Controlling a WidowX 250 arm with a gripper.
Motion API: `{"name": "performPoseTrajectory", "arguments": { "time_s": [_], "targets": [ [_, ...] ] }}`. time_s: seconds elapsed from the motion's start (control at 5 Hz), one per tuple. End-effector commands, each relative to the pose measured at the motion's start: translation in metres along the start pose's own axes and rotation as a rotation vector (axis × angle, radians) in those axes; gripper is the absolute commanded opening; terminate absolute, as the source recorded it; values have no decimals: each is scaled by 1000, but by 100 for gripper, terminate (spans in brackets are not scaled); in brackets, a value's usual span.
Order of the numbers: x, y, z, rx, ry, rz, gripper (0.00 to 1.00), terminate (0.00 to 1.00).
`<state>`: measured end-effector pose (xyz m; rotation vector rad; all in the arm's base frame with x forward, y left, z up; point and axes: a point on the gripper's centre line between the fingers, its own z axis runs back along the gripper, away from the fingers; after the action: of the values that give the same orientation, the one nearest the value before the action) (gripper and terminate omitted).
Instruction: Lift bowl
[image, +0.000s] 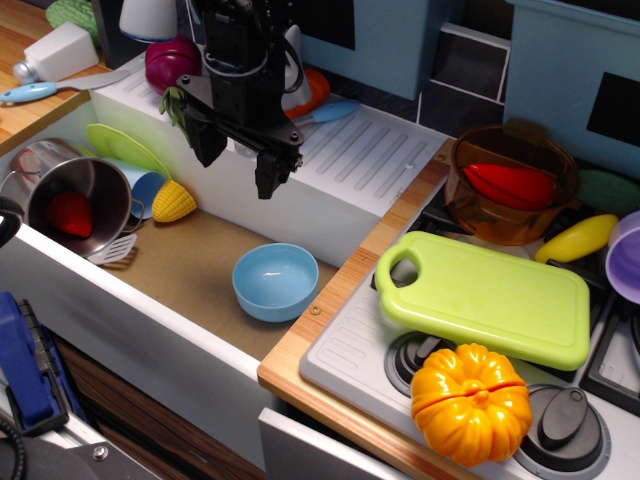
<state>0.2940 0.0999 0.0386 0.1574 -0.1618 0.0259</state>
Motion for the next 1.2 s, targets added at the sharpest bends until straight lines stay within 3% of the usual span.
{"name": "performPoseTrajectory", "arguments": {
  "time_s": [0.0, 0.2, 0.4, 1.0],
  "targets": [
    [0, 0, 0, 0, 0, 0, 100, 0],
    [-3, -11, -19, 35, 57, 58, 100, 0],
    [-7, -19, -35, 19, 60, 78, 100, 0],
    [-10, -16, -71, 51, 29, 92, 100, 0]
  ]
}}
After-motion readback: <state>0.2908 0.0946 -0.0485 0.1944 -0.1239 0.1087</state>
